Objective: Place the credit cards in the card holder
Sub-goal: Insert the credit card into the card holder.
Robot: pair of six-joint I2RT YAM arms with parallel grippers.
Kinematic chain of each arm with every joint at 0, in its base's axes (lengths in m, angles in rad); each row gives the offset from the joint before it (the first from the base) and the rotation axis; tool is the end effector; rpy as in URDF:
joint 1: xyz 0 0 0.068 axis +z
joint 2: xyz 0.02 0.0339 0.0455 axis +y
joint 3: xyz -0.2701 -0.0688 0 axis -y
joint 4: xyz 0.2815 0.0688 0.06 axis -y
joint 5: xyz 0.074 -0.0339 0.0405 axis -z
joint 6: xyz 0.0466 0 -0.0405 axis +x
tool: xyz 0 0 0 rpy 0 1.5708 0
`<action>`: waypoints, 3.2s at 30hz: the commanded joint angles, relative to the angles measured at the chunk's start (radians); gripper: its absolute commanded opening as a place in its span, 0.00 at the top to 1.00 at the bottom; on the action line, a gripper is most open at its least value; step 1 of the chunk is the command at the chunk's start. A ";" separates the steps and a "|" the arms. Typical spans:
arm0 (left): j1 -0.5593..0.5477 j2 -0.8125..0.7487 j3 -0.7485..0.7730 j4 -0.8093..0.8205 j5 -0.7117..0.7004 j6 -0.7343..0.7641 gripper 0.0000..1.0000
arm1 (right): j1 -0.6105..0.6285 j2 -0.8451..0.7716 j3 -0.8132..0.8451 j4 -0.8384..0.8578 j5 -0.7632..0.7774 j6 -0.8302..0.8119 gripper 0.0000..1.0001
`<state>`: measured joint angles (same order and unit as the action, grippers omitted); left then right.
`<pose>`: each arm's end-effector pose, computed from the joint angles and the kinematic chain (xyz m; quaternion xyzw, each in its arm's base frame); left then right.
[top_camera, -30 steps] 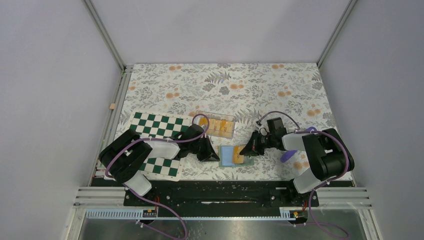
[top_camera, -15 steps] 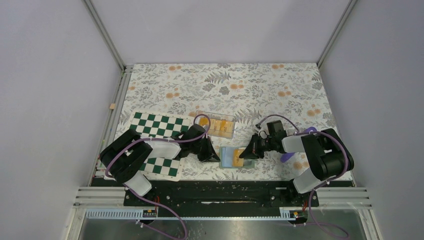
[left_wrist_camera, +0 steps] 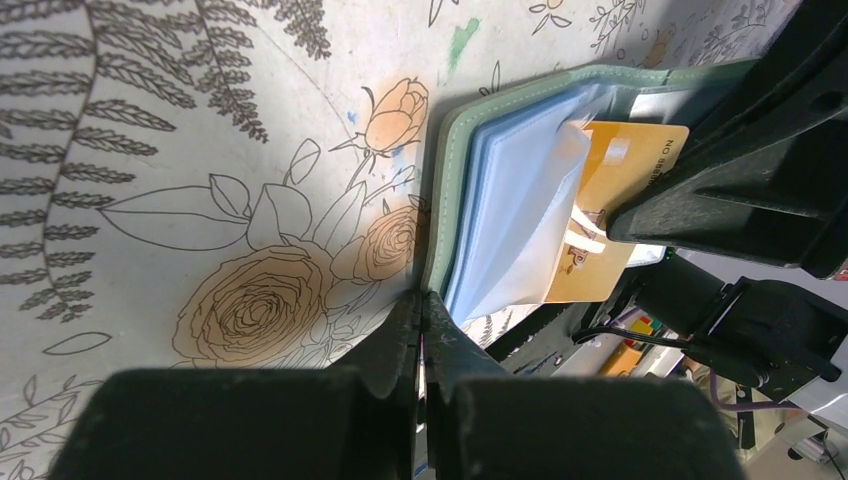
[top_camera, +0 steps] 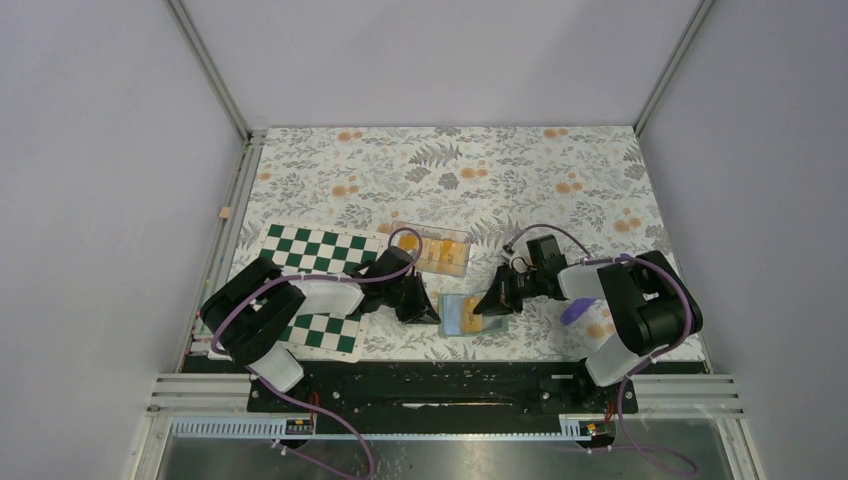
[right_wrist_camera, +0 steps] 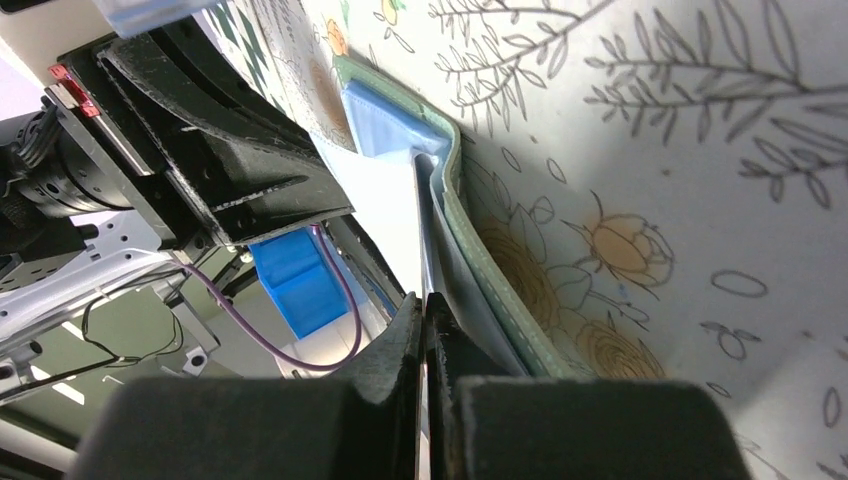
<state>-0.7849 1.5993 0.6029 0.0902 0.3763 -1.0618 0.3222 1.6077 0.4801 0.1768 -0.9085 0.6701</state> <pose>0.2025 -0.2265 0.0874 -0.0677 0.9281 -0.3623 0.0523 0.2393 0.1186 0.0713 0.0163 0.8660 0.4980 0.0421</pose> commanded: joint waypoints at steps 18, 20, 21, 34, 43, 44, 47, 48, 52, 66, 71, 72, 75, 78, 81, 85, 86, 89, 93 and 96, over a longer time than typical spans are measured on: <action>-0.011 0.047 0.017 -0.061 -0.069 0.029 1.00 | 0.034 -0.204 0.078 -0.170 0.184 0.027 1.00; -0.011 0.050 0.017 -0.061 -0.068 0.029 1.00 | 0.034 -0.211 0.085 -0.221 0.208 0.012 1.00; -0.011 0.052 0.017 -0.061 -0.068 0.029 1.00 | 0.033 -0.209 0.089 -0.236 0.216 0.001 1.00; -0.011 0.068 0.026 -0.061 -0.060 0.036 1.00 | 0.011 -0.159 0.080 -0.284 0.183 0.001 1.00; -0.011 0.071 0.034 -0.063 -0.058 0.039 1.00 | 0.006 -0.168 0.053 -0.225 0.097 0.097 1.00; -0.011 0.073 0.035 -0.062 -0.056 0.040 1.00 | 0.006 -0.165 0.054 -0.212 0.081 0.098 1.00; -0.011 0.077 0.039 -0.063 -0.053 0.043 1.00 | 0.006 -0.137 0.055 -0.188 0.031 0.096 1.00; -0.011 0.079 0.042 -0.063 -0.051 0.045 1.00 | 0.006 -0.122 0.052 -0.138 0.012 0.098 1.00; -0.011 0.089 0.063 -0.078 -0.052 0.055 1.00 | 0.006 -0.063 0.058 -0.128 -0.040 0.067 1.00; -0.011 0.124 0.102 -0.120 -0.050 0.078 1.00 | 0.006 -0.034 0.215 -0.523 0.191 -0.193 0.99; -0.011 0.134 0.105 -0.121 -0.050 0.081 1.00 | 0.006 -0.098 0.223 -0.505 0.233 -0.176 0.99; -0.011 0.134 0.104 -0.121 -0.050 0.080 1.00 | 0.005 -0.111 0.222 -0.495 0.236 -0.170 0.99; -0.011 0.134 0.101 -0.121 -0.051 0.082 1.00 | 0.004 -0.152 0.214 -0.478 0.245 -0.158 0.99; -0.011 0.136 0.102 -0.119 -0.051 0.081 1.00 | 0.002 -0.168 0.203 -0.475 0.252 -0.152 0.98; -0.011 0.137 0.103 -0.119 -0.050 0.082 1.00 | 0.002 -0.150 0.195 -0.474 0.234 -0.156 0.98; -0.011 0.139 0.102 -0.117 -0.050 0.083 1.00 | -0.003 -0.131 0.163 -0.444 0.200 -0.128 0.99; -0.011 0.139 0.101 -0.118 -0.050 0.083 1.00 | -0.004 -0.135 0.150 -0.429 0.193 -0.113 0.99; -0.011 0.137 0.102 -0.117 -0.050 0.082 1.00 | -0.006 -0.141 0.121 -0.404 0.174 -0.083 1.00; -0.011 0.137 0.101 -0.116 -0.050 0.083 1.00 | -0.007 -0.131 0.092 -0.376 0.148 -0.050 1.00; -0.011 0.137 0.101 -0.116 -0.051 0.083 1.00 | -0.008 -0.129 0.082 -0.374 0.145 -0.045 1.00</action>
<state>-0.7914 1.6863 0.7128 0.0288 0.4103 -1.0168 0.3180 1.4696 0.5777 -0.2169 -0.7269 0.5949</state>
